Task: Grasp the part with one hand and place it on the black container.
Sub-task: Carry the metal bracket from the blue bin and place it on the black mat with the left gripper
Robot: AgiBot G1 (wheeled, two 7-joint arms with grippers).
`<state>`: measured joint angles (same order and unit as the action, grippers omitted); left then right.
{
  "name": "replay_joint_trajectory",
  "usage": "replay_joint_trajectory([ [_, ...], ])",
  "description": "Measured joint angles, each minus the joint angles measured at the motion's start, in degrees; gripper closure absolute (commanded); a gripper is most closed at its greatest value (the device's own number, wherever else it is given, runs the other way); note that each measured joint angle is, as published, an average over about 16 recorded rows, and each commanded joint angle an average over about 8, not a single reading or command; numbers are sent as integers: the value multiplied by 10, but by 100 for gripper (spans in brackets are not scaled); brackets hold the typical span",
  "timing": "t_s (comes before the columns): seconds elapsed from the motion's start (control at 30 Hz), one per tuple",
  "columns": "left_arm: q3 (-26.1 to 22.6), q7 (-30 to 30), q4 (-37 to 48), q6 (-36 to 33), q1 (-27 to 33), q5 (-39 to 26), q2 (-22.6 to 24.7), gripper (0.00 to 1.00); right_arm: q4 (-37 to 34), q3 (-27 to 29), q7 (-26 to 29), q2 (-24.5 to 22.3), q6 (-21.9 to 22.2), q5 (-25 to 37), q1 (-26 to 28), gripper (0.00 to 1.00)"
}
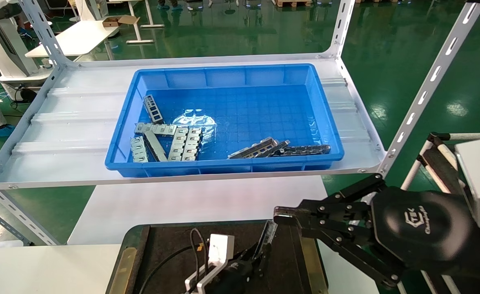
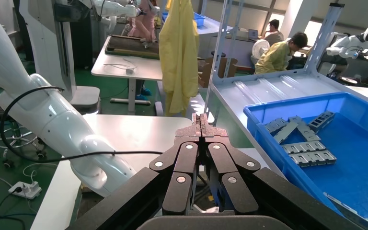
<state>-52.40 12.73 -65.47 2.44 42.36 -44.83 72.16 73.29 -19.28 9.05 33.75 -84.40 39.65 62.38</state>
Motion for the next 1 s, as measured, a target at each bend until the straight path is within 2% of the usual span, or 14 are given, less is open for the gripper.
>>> replay_joint_trajectory([
  [0.33,-34,15,41,98,22,22,51,100,0,0,0,0,0,0,0,100],
  [0.67,-81,43,49,154,38,38,57,100,0,0,0,0,0,0,0,100],
  [1.0,-122,88,66,190,50,22,59,100,0,0,0,0,0,0,0,100],
])
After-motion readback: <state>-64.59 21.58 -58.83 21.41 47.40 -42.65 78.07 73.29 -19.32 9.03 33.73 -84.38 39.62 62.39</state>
